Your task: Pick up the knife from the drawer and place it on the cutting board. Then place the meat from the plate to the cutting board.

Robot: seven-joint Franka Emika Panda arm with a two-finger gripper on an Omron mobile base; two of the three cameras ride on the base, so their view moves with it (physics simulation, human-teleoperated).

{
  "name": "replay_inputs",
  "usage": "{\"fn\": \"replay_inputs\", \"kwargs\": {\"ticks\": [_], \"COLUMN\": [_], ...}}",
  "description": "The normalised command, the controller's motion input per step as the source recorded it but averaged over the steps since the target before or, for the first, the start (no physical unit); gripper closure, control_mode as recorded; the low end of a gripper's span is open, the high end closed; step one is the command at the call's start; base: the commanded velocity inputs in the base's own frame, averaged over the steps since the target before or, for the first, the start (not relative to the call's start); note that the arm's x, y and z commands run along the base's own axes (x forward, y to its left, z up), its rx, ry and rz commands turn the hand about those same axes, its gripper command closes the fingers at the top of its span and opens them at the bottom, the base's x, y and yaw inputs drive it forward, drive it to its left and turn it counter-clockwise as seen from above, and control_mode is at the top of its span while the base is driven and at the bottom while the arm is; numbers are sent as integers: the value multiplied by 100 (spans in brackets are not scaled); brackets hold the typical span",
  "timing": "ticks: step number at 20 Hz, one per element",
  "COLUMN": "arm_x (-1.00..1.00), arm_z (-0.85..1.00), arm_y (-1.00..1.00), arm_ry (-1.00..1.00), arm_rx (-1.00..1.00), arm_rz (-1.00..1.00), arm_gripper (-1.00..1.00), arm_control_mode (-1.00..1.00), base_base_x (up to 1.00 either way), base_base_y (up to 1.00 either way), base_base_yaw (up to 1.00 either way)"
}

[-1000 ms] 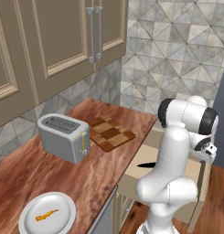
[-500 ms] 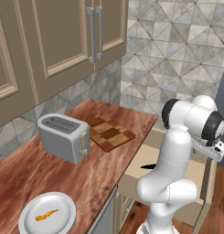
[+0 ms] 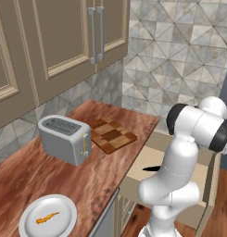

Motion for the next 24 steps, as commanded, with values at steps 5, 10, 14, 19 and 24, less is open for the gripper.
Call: {"fn": "replay_inputs", "kwargs": {"ticks": [5,10,14,19,24], "arm_x": [-2,-11,-4,0,0], "arm_z": [2,-1,-4,-1,0], "arm_y": [2,12,18,31,29], "arm_ry": [2,0,0,-1,0], "arm_rx": [5,19,16,2,-7], "arm_rz": [0,0,-1,-6,-21], "arm_gripper": [-100,-100,-100,-100,-100], "arm_control_mode": [-100,-100,-100,-100,-100], "base_base_x": [0,0,0,0,0], "base_base_y": [0,0,0,0,0], "base_base_yaw": [0,0,0,0,0]}}
